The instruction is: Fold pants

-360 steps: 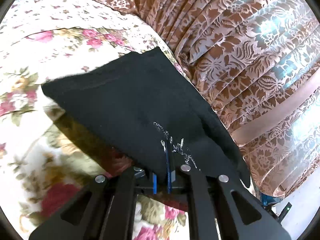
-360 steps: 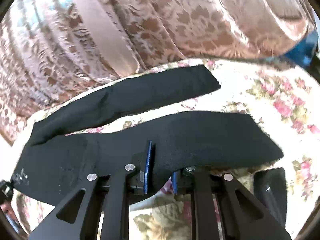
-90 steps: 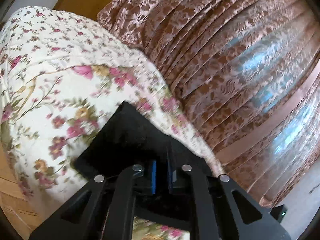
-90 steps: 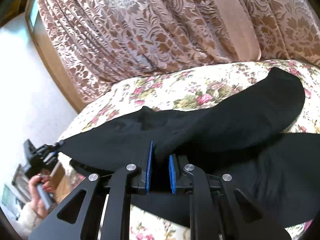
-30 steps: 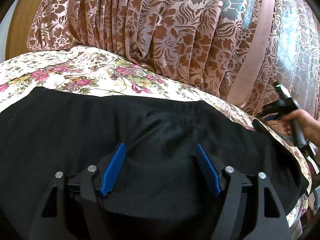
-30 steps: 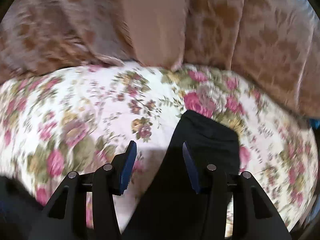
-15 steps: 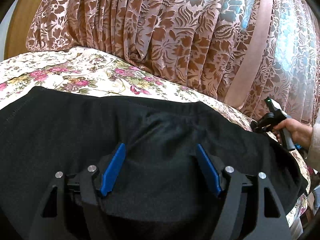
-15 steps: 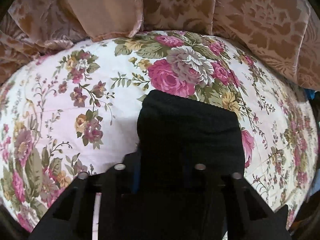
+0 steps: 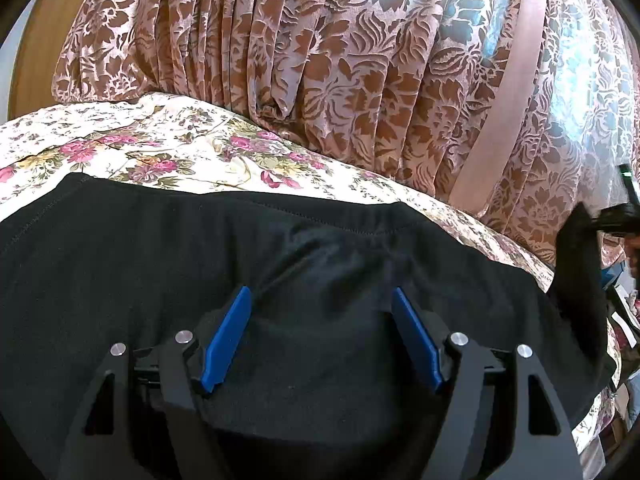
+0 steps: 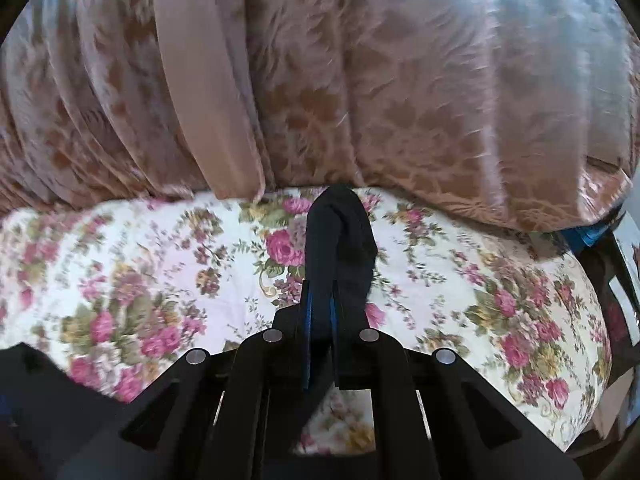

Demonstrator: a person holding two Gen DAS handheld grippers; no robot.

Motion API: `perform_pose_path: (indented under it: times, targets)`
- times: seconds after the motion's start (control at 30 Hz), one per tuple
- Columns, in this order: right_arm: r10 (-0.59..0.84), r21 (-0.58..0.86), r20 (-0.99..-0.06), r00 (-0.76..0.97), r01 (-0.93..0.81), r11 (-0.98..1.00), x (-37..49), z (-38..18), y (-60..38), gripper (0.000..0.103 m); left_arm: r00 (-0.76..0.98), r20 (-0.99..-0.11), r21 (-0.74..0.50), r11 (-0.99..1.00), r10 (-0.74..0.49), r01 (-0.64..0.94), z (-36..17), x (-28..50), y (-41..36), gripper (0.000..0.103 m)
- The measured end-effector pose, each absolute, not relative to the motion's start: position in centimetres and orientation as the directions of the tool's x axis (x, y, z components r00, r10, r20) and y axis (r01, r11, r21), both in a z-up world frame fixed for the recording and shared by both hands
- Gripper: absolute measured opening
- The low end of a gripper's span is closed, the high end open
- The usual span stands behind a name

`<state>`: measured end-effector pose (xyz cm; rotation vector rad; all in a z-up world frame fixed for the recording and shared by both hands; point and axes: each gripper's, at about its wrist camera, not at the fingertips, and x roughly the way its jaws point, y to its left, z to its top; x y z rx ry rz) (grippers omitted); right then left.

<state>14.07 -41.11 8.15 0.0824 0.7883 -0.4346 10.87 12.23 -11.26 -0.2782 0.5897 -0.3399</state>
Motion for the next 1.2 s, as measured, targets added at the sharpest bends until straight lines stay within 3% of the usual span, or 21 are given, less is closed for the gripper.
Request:
perform_pose_path:
  times: [0.33,0.6,0.9,1.2]
  targets:
    - [-0.373,0.017,-0.649,0.663,0.503,0.864,2.7,9.9,-43.9,0.007,0.760,-0.514,-0.348,0.907,-0.398,0.239,-11.0,11.0,12.1,0.076]
    - [-0.358,0.122,-0.706,0.611,0.603,0.788,-4.8,6.3,-47.4,0.007,0.730,-0.512,-0.340,0.887,-0.453,0.311,-9.3,9.4,11.1,0.077]
    - [-0.302,0.180,-0.781,0.547,0.659,0.730,-8.1,1.0,-48.9,0.007,0.617,-0.486,-0.326,0.784,-0.619,0.529,-6.9,5.8,4.9,0.078]
    - [-0.238,0.209,-0.820,0.521,0.658,0.723,-9.4,-1.2,-49.4,0.007,0.492,-0.567,-0.277,0.716,-0.661,0.641,-7.7,3.7,0.6,0.080]
